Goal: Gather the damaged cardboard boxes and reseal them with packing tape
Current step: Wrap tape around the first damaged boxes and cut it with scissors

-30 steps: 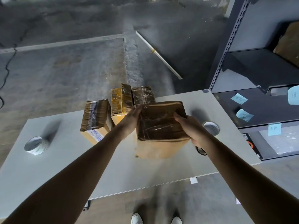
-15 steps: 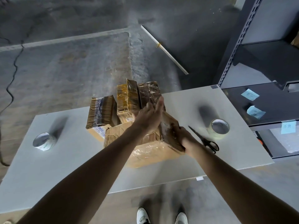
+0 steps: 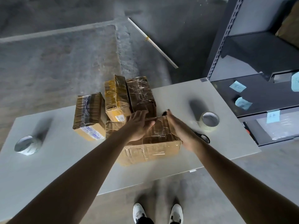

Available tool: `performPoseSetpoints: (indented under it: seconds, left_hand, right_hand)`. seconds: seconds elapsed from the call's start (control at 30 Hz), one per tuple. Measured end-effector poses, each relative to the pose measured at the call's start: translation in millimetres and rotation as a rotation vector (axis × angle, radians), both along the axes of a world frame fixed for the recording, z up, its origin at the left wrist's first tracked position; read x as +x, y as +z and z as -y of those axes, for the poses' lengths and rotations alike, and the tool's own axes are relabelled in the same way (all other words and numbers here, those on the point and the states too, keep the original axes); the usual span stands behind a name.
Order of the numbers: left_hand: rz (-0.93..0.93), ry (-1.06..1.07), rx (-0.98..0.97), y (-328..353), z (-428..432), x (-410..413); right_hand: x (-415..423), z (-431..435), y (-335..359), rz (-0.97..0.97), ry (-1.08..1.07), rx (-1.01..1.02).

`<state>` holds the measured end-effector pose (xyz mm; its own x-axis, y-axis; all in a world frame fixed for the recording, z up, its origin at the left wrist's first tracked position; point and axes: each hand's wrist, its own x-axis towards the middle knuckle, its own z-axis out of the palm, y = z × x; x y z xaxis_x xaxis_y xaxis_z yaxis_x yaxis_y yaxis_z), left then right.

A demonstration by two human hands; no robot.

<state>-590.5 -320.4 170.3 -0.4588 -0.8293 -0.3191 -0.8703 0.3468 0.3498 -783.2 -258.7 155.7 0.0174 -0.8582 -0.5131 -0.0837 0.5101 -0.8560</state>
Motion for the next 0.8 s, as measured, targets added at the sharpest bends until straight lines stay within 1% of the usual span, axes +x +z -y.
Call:
performPoseSetpoints:
  seconds: [0.07,0.1,0.13,0.27,0.4,0.47,0.57,0.6,0.67,0.73,0.8]
  left_hand:
    - [0.034,0.017,-0.027,-4.4,-0.9,15.6]
    - [0.042,0.041,-0.042,-5.7,-2.0,23.2]
    - [0.062,0.072,-0.056,-6.4,-3.2,31.2]
    - [0.161,0.157,-0.042,-8.5,-8.5,59.4]
    - [0.112,0.145,-0.022,-10.3,-10.8,67.3]
    - [0.056,0.137,-0.026,-11.3,-11.8,70.8]
    - [-0.079,0.163,-0.062,-15.8,-15.5,81.9]
    - [-0.128,0.205,-0.074,-18.2,-18.3,84.7]
    - [-0.242,0.358,-0.072,-23.1,-25.3,87.2]
    - [-0.383,0.526,0.01,-26.5,-30.5,88.6]
    - [-0.541,0.68,0.192,-28.3,-34.7,90.5]
  right_hand:
    - [1.9,-3.9,-3.3,-0.253,0.014,-0.116]
    - [3.4,-6.5,-4.4,-0.357,0.012,-0.132]
    - [6.1,-9.4,-2.9,-0.414,0.007,-0.132]
    - [8.9,-13.3,-9.1,-0.508,-0.024,-0.143]
    - [8.2,-11.1,-11.3,-0.529,0.028,-0.168]
    - [5.5,-9.5,-13.2,-0.538,0.053,-0.187]
    - [1.7,-9.0,-15.6,-0.576,0.087,-0.204]
    - [1.2,-9.7,-14.7,-0.578,0.102,-0.206]
    - [0.4,-11.5,-10.1,-0.567,0.116,-0.2]
    - [-2.6,-13.3,-8.9,-0.537,0.092,-0.168]
    - [-6.1,-15.6,-11.7,-0.459,0.037,-0.085]
